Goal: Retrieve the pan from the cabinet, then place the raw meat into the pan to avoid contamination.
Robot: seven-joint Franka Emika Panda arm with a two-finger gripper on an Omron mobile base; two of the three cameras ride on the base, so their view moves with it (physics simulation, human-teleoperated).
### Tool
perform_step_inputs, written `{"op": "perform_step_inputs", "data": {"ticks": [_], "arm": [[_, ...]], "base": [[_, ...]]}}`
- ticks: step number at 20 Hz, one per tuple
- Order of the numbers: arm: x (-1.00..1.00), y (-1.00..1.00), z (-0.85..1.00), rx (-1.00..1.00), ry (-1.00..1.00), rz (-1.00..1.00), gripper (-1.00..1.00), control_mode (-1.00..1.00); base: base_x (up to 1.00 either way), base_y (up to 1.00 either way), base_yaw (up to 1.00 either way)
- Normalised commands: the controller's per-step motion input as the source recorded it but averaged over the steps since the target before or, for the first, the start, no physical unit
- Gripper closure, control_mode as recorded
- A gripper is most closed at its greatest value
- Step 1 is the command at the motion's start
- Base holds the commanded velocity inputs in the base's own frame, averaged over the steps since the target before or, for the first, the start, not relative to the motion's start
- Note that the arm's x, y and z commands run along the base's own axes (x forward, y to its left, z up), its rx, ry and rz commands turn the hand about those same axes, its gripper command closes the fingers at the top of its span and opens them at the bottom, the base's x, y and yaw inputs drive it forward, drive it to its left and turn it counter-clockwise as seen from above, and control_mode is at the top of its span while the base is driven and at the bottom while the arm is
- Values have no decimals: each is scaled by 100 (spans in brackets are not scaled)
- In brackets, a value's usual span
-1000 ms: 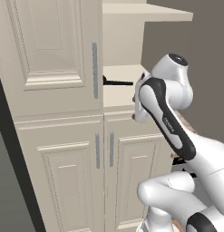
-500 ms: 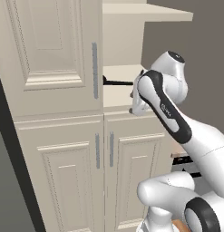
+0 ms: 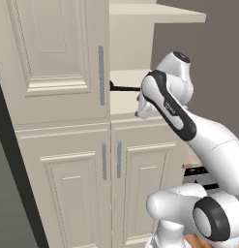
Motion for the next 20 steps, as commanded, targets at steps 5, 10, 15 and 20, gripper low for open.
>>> {"op": "perform_step_inputs", "data": {"ticks": [5,10,15,20], "arm": [[36,0,0,0,0,-1,-100,-100],[42,0,0,0,0,0,-100,-100],[42,0,0,0,0,0,-100,-100],[38,0,0,0,0,0,-100,-100]], "base": [[0,0,0],[0,0,0],[0,0,0],[0,0,0]]}}
